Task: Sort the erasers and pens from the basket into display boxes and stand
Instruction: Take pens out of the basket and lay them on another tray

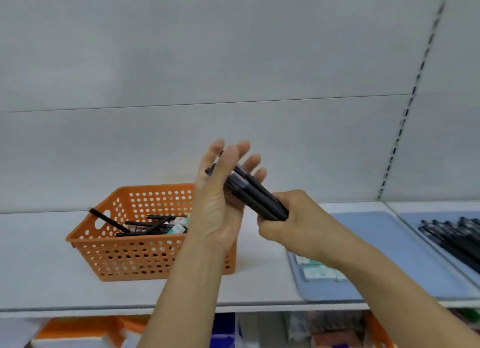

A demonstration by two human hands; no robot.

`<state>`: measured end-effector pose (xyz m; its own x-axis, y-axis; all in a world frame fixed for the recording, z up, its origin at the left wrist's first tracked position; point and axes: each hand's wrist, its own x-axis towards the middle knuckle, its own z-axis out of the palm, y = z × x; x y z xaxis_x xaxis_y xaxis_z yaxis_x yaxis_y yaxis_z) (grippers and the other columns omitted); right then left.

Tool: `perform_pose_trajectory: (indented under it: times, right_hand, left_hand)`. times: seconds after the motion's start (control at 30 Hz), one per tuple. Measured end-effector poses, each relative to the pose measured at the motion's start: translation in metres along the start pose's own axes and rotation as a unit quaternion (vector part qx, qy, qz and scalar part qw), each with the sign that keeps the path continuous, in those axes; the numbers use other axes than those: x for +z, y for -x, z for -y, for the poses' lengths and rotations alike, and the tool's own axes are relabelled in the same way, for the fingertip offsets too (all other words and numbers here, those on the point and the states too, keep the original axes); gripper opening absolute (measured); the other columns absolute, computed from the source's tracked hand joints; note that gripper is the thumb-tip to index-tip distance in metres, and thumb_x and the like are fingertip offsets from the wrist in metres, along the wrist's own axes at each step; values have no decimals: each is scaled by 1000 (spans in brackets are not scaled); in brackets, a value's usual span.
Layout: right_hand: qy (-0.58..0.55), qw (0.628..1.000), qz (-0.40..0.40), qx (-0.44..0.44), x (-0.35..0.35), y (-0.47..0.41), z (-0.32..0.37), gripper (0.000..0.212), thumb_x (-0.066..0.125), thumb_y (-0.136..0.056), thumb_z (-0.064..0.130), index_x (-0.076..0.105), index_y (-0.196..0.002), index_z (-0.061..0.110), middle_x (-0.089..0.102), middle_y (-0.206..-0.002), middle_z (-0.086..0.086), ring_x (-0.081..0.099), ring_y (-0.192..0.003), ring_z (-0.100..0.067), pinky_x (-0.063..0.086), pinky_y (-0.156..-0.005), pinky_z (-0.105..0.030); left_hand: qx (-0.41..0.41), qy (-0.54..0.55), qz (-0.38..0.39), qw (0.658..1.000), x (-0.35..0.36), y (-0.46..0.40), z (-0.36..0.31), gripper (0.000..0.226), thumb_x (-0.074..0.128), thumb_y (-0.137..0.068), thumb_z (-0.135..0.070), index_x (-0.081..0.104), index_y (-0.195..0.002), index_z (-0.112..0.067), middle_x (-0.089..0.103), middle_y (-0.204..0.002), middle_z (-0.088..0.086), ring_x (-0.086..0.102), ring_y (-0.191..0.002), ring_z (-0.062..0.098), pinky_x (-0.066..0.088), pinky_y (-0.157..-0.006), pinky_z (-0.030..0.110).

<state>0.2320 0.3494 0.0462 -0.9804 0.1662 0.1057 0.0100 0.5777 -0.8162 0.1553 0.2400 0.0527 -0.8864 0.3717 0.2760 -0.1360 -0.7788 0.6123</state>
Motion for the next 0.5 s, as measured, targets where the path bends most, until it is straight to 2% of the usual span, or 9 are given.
perform_pose_trajectory:
  times: [0.07, 0.1, 0.17, 0.27, 0.37, 0.43, 0.5]
  right_hand:
    - [-63, 995, 60, 47, -28, 16, -14, 12, 59, -81, 8, 52, -74, 15, 34, -49, 3, 28, -40, -13, 24, -42, -22]
    - [-81, 993, 71, 57, -40, 22, -22, 13, 60, -81, 7, 51, -75, 14, 32, -51, 1, 27, -40, -14, 23, -42, -23]
    - [-96, 991, 60, 71, -61, 35, -41, 15, 63, -80, 6, 49, -75, 12, 30, -54, -4, 27, -41, -16, 22, -42, -25]
    - [-85, 992, 22, 88, -89, 54, -71, 16, 66, -81, 11, 50, -80, 9, 32, -55, -3, 30, -41, -17, 25, -41, -25]
    - [5, 996, -63, 68, -114, 77, -100, 15, 66, -82, 21, 53, -85, 17, 41, -59, 3, 37, -43, -12, 32, -43, -25]
    - [90, 987, -126, 34, -128, 94, -118, 15, 63, -85, 26, 48, -88, 26, 49, -66, 6, 43, -48, -9, 36, -47, -22]
    - [148, 977, -149, 24, -144, 112, -139, 16, 59, -88, 28, 48, -98, 25, 53, -73, 3, 50, -58, -13, 41, -53, -29]
  left_hand:
    - [37, 7, 7, 999, 18, -2, 18, 44, 68, -78, -20, 55, -119, -20, 71, -101, 5, 70, -84, 19, 58, -76, 35]
    - [45, -27, 10, 999, 27, -2, 30, 35, 65, -80, -18, 60, -115, -18, 72, -98, 4, 70, -83, 19, 58, -76, 34]
    - [49, -134, 19, 990, 44, 3, 58, 16, 58, -89, -14, 67, -102, -11, 73, -94, 6, 71, -82, 22, 59, -76, 34]
    - [27, -204, 29, 978, 69, 13, 101, 19, 55, -94, -16, 68, -90, -3, 73, -91, 8, 71, -81, 25, 58, -75, 35]
    - [-12, -182, 24, 983, 96, 17, 141, 18, 66, -85, -22, 68, -90, -6, 65, -74, 5, 65, -63, 19, 57, -75, 38]
    - [-41, -160, 12, 986, 115, 17, 170, 12, 64, -90, -16, 69, -98, -10, 57, -67, 3, 58, -57, 17, 55, -71, 35]
    - [-78, -146, 11, 986, 132, 21, 200, 12, 61, -93, -14, 68, -102, -10, 55, -66, 3, 56, -57, 17, 55, -68, 33]
